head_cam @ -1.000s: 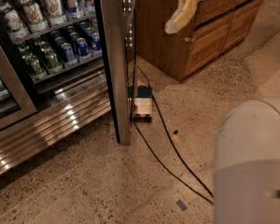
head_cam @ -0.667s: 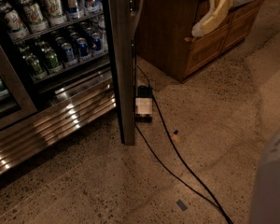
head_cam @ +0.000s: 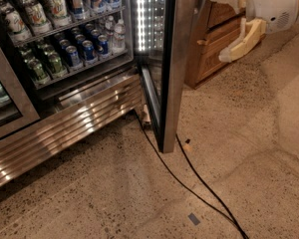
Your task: Open right fridge door
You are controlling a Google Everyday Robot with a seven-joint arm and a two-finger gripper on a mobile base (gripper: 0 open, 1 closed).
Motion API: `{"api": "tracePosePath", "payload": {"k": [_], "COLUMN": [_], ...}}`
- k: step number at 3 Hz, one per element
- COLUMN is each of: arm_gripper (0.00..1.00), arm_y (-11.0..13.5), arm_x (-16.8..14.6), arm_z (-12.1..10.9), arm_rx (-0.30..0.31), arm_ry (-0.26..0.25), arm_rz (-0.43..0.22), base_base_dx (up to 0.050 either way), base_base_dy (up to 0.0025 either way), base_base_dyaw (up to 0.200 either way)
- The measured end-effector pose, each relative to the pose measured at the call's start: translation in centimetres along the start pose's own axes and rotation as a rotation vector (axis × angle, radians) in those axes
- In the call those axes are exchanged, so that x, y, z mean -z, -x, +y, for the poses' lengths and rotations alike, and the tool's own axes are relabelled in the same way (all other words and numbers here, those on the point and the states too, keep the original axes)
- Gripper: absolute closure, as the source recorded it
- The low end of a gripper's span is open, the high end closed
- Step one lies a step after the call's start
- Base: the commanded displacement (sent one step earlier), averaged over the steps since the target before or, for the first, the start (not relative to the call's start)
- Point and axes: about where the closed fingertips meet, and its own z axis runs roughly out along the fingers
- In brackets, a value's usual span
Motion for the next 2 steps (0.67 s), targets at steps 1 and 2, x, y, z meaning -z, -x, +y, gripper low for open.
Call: {"api": "tracePosePath", "payload": {"k": [1, 2], "arm_gripper": [0.0, 0.0], "arm_y": [0.0, -0.7], "arm_x": [0.0, 2.2], "arm_z": [-0.1, 1.5], "arm_rx": [-0.003, -0.018], "arm_ry": [-0.005, -0.074], "arm_rz": [-0.001, -0.025], "base_base_dx": [0.0, 0.0], "base_base_dy": [0.0, 0.0], "base_base_dyaw": [0.0, 0.0]}}
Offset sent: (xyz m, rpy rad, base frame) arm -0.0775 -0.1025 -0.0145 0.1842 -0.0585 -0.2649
